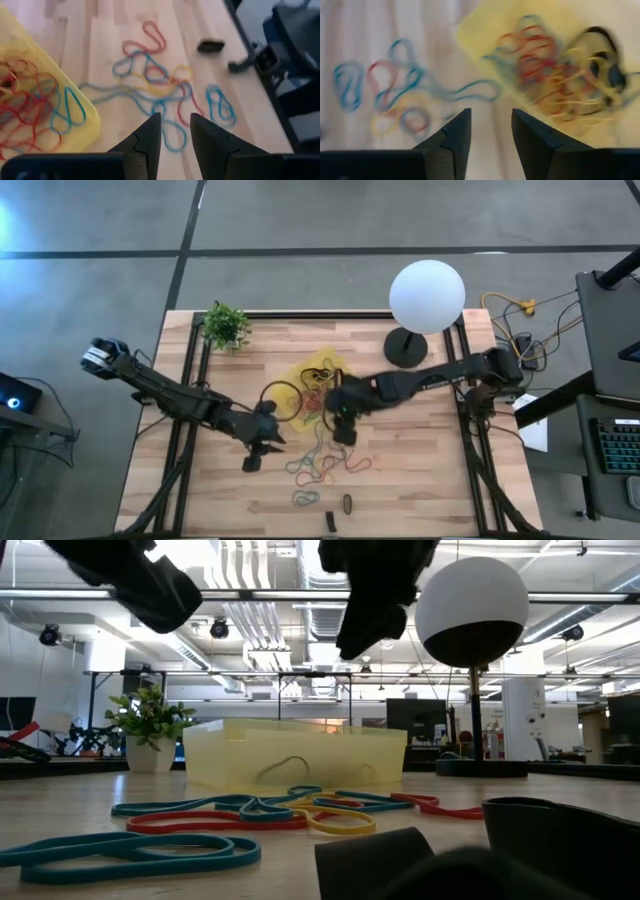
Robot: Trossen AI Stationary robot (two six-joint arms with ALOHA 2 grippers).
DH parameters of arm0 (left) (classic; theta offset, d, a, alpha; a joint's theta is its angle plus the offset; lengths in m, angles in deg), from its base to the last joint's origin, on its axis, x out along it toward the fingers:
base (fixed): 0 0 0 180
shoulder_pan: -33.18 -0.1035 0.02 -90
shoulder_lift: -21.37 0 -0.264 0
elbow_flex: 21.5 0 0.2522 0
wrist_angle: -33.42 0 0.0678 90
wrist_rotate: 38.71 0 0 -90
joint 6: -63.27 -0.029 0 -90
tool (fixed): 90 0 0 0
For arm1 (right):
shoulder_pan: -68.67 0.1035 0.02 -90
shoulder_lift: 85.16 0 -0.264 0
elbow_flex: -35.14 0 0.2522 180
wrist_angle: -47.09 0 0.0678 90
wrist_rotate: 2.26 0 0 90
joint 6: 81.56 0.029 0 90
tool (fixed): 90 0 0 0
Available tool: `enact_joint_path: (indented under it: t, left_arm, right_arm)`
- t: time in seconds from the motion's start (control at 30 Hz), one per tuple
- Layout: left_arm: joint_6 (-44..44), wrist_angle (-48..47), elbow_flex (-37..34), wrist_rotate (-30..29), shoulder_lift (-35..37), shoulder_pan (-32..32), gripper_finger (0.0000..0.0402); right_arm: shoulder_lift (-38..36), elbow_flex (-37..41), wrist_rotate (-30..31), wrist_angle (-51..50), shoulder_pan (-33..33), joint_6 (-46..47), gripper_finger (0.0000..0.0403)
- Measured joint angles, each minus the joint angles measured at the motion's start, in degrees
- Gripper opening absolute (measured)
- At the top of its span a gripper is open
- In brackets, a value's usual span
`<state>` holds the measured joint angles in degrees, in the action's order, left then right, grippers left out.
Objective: Pick and place rubber bands into bin
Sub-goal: Put the red rubber band into the yellow bin
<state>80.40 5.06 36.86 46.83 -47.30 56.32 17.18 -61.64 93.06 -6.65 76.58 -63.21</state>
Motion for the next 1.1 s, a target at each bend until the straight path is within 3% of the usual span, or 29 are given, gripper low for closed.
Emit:
enact_joint_path:
  t: [0.2,0.43,0.63,0.87,1.1]
  left_arm:
    - [4.3,0.3,0.0,0.1,-4.3,0.3,0.0089]
    - [15.9,5.5,0.1,0.4,-10.9,0.3,0.0089]
    - [17.3,5.7,2.1,-0.2,-13.4,0.3,0.0089]
    - [13.1,4.6,1.8,-1.1,-13.0,0.2,0.0089]
    - [11.4,4.6,0.6,-1.1,-12.8,0.4,0.0089]
  right_arm:
    - [0.0,3.0,-0.1,0.1,6.9,0.4,0.0115]
    - [0.0,10.1,-5.2,1.1,12.2,9.6,0.0103]
    - [0.0,15.9,-5.2,13.0,15.9,18.9,0.0101]
    - [0.0,18.0,-2.3,17.9,17.1,31.5,0.0132]
    - [2.5,16.5,-2.1,18.2,17.0,35.5,0.0181]
